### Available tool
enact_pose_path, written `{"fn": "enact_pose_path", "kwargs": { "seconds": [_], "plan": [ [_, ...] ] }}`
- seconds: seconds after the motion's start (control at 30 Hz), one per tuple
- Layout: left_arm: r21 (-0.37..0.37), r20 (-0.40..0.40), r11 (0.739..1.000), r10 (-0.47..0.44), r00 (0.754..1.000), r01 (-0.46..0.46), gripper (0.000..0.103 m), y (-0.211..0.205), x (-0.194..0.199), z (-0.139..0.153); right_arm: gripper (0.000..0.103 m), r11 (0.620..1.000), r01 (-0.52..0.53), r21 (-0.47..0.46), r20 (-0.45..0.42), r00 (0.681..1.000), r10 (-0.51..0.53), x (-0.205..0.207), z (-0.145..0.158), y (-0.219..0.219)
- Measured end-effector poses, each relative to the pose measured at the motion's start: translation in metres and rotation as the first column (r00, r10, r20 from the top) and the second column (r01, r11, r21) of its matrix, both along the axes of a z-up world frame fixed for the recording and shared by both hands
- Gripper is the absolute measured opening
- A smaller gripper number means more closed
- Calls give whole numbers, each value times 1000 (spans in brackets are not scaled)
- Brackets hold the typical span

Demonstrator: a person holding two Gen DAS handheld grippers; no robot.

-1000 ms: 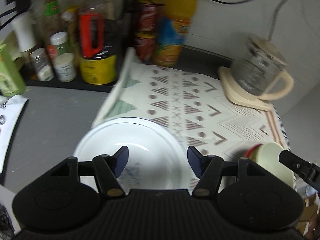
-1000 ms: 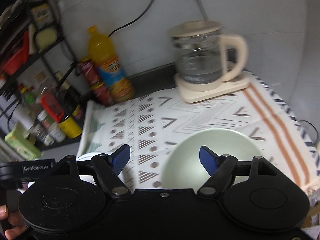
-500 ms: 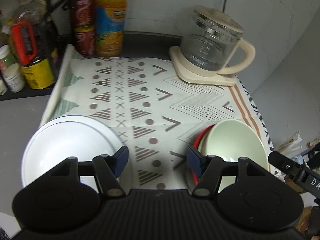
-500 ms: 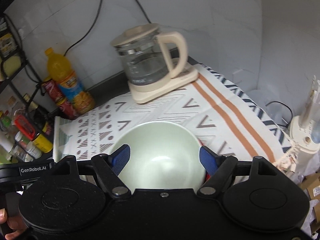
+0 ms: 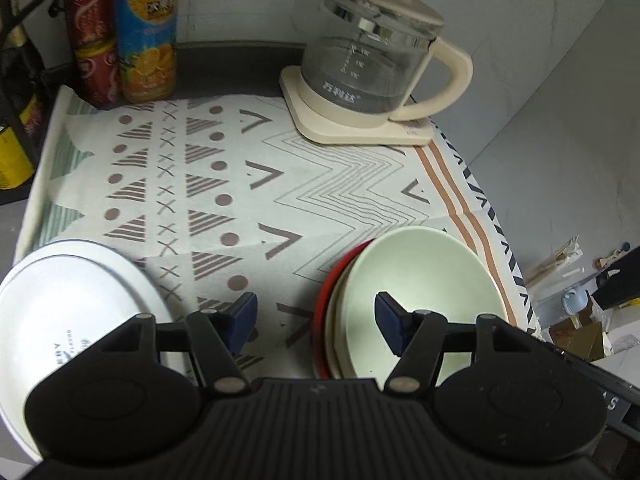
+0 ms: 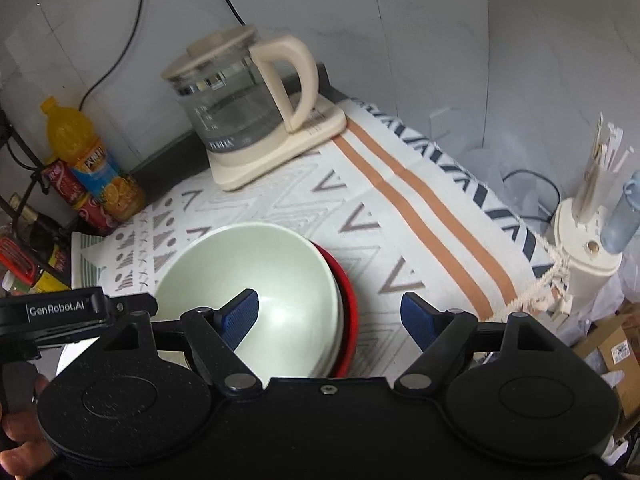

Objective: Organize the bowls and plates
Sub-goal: 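Move both grippers to the red bowl stack and grasp its rim, then lift the red bowl stack and carry it over the plate stack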

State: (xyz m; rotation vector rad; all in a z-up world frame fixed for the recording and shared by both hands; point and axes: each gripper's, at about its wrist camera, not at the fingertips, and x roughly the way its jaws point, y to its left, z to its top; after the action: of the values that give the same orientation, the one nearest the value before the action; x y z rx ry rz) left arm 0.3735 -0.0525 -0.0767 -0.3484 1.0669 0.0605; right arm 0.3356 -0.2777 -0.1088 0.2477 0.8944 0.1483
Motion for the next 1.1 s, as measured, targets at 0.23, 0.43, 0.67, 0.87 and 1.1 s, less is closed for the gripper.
{"fn": "enact_pose_path", "kwargs": {
  "seconds": [0.23,0.43,0.67,0.87,1.1],
  "plan": [
    [-27,-44,999,-19,999,17,63,-6,12,-19,76,1000,7,9,-68,998,-6,9,-16,-6],
    [-47,-102,999,-7,995,2,62,-6,21,-41,63,999,-16,31,-138,990,20,21,-33,-3],
    [-145,-204,988,17,979,-48,38,4,28,-70,46,997,-17,75,-241,970,34,37,-57,0],
    [-185,-209,982,5,978,-44,29,2,29,-72,34,991,-9,137,-288,956,48,43,-68,3],
    [-194,-171,981,-27,985,-7,29,6,21,-63,32,990,-7,144,-227,973,40,44,-53,-1]
  ]
}}
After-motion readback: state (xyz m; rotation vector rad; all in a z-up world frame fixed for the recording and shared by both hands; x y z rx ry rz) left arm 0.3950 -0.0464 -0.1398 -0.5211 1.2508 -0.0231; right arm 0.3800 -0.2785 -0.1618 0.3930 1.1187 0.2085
